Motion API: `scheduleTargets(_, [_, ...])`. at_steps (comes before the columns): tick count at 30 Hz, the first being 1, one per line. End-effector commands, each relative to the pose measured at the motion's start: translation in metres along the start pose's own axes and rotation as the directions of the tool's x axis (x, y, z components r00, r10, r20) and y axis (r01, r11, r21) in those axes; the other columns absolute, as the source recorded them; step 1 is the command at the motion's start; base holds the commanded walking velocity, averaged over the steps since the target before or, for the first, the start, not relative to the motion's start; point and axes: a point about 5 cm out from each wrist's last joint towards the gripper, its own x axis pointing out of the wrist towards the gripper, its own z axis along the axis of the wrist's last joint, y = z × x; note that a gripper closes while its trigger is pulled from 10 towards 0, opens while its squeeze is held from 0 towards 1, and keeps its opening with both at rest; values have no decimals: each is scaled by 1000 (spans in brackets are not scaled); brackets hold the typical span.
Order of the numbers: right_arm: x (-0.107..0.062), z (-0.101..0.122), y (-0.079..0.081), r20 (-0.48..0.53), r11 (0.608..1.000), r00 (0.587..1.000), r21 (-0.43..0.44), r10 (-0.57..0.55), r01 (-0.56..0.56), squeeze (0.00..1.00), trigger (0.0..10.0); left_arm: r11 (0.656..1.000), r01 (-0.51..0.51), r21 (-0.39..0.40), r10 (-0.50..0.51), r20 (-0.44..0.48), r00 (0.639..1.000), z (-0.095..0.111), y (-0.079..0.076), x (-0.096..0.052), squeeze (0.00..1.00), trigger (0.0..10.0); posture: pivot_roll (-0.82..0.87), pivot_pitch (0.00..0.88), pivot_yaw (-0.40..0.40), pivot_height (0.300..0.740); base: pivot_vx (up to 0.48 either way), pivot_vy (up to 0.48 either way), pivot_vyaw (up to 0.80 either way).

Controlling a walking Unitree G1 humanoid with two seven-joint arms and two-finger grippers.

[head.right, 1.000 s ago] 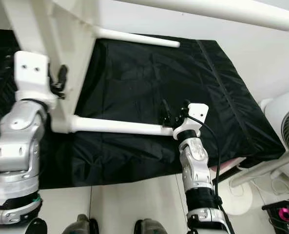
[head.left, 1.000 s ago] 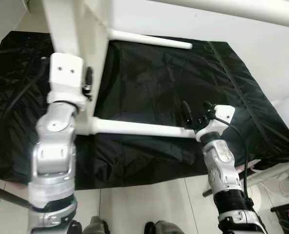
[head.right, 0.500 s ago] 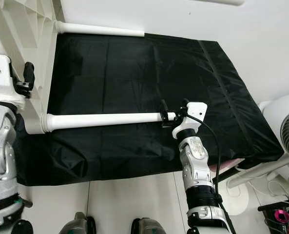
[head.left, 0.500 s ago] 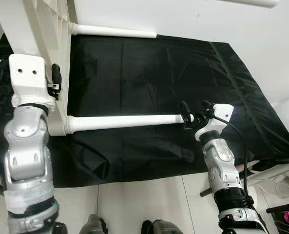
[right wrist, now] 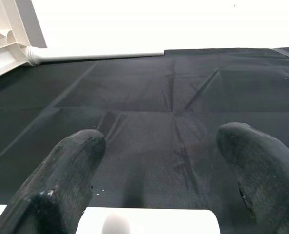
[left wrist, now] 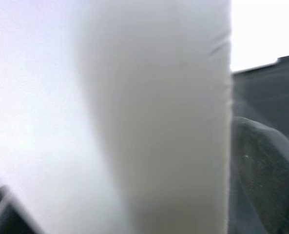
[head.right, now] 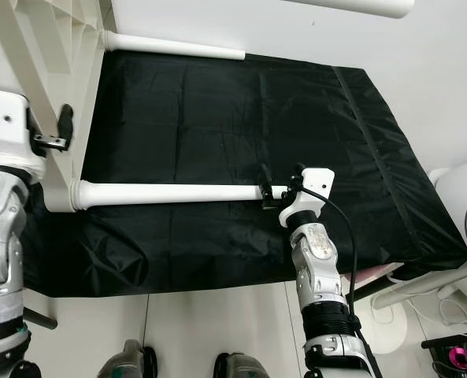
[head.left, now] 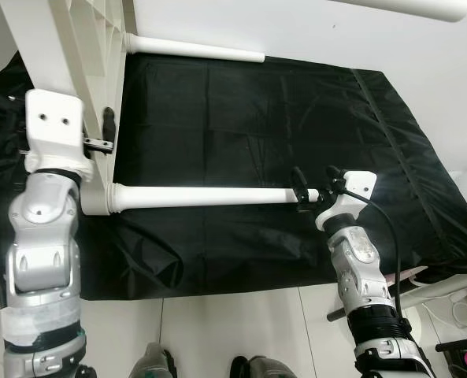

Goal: Building children table

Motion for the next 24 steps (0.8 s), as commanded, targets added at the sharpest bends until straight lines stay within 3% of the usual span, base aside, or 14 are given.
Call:
scheduleTargets(1, [-4, -2, -4, -7, 1000, 1000, -12, -8, 8, 0, 10000, 991, 130, 8, -130, 37, 991, 4, -14, -4, 0, 10000, 20, 101, -77, 740, 0, 0, 0])
scheduleTargets(2, [-4, -2, -4, -7, 1000, 1000, -12, -8, 8, 0, 10000, 991, 130, 8, -130, 37, 991, 4, -14, -4, 0, 10000, 20, 101, -77, 740, 0, 0, 0])
scheduleTargets(5, [-3, -2, -4, -7, 1000, 1000, -14, -1, 1, 0, 10000, 955, 296, 2, -296, 46, 954, 4, -24, -16, 0, 10000, 23, 96, -78, 740, 0, 0, 0])
scheduleTargets(6, [-3, -2, -4, -7, 1000, 1000, -14, -1, 1, 0, 10000, 955, 296, 2, -296, 46, 954, 4, -24, -16, 0, 10000, 23, 96, -78, 740, 0, 0, 0])
scheduleTargets(7, [-3, -3, -3, -8, 1000, 1000, -13, 3, -3, 0, 10000, 930, 366, -27, -366, 7, 931, 3, -24, -24, 0, 10000, 28, 95, -78, 740, 0, 0, 0])
scheduleTargets(13, [-2, -3, -2, -13, 1000, 1000, -13, 14, -14, 0, 10000, 891, 452, -36, -453, -49, 890, 5, -12, -42, 0, 10000, 47, 98, -93, 740, 0, 0, 0])
scheduleTargets(18, [0, -4, -1, -17, 1000, 1000, -13, 22, -22, 0, 10000, 876, 479, -53, -482, -58, 874, 7, -8, -46, 0, 10000, 52, 98, -97, 740, 0, 0, 0])
scheduleTargets(20, [2, -5, -1, -24, 999, 999, -15, 33, -34, 0, 10000, 825, 556, -105, -563, -64, 824, 10, -9, -57, 0, 10000, 56, 97, -103, 740, 0, 0, 0])
scheduleTargets(23, [3, -5, -1, -26, 999, 999, -16, 37, -38, 0, 10000, 798, 586, -141, -598, -58, 800, 11, -10, -61, 0, 10000, 56, 96, -103, 740, 0, 0, 0])
scheduleTargets(24, [4, -6, 0, -32, 999, 998, -23, 46, -47, 0, 10000, 751, 636, -178, -651, -40, 758, 13, -17, -68, 0, 10000, 56, 93, -104, 740, 0, 0, 0])
